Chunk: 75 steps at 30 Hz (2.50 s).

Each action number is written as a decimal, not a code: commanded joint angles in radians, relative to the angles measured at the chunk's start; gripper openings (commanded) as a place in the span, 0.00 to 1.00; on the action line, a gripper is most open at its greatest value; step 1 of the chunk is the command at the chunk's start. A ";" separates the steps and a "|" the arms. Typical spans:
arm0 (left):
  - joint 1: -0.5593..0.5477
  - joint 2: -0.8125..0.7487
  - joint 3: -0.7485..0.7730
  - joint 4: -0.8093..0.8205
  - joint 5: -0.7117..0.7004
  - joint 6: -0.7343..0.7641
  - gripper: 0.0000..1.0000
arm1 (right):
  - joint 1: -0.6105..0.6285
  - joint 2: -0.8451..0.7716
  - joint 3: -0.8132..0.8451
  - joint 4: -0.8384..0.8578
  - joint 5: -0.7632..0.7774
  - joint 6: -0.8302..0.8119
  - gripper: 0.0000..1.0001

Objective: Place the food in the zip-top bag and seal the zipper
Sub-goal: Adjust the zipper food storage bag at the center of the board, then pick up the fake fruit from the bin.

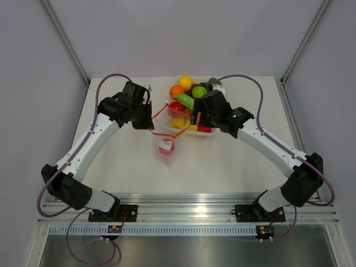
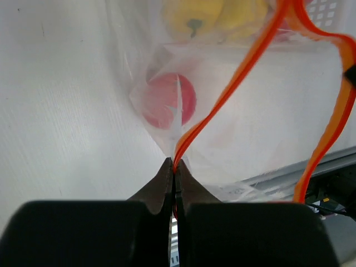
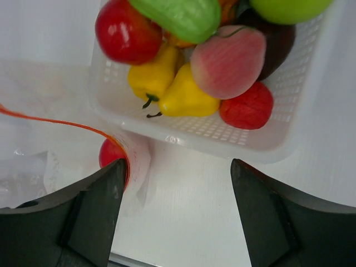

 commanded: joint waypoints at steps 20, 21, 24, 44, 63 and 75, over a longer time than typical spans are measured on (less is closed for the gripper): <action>0.005 0.059 0.218 -0.152 -0.200 0.058 0.00 | -0.214 0.341 0.223 0.066 -0.100 -0.072 0.94; 0.005 0.062 0.247 -0.166 -0.212 0.067 0.00 | -0.215 0.350 0.226 0.066 -0.101 -0.075 0.94; 0.005 0.073 0.278 -0.200 -0.246 0.071 0.00 | -0.219 0.374 0.225 0.074 -0.101 -0.073 0.95; -0.027 0.109 0.076 0.015 -0.110 -0.007 0.00 | -0.228 0.207 0.052 0.140 -0.146 -0.032 0.51; -0.076 0.181 0.057 0.081 -0.037 -0.027 0.00 | -0.072 -0.105 0.084 0.080 -0.147 -0.016 0.50; -0.076 0.174 0.066 0.067 -0.033 -0.022 0.00 | 0.082 0.047 0.139 0.138 -0.213 0.020 0.50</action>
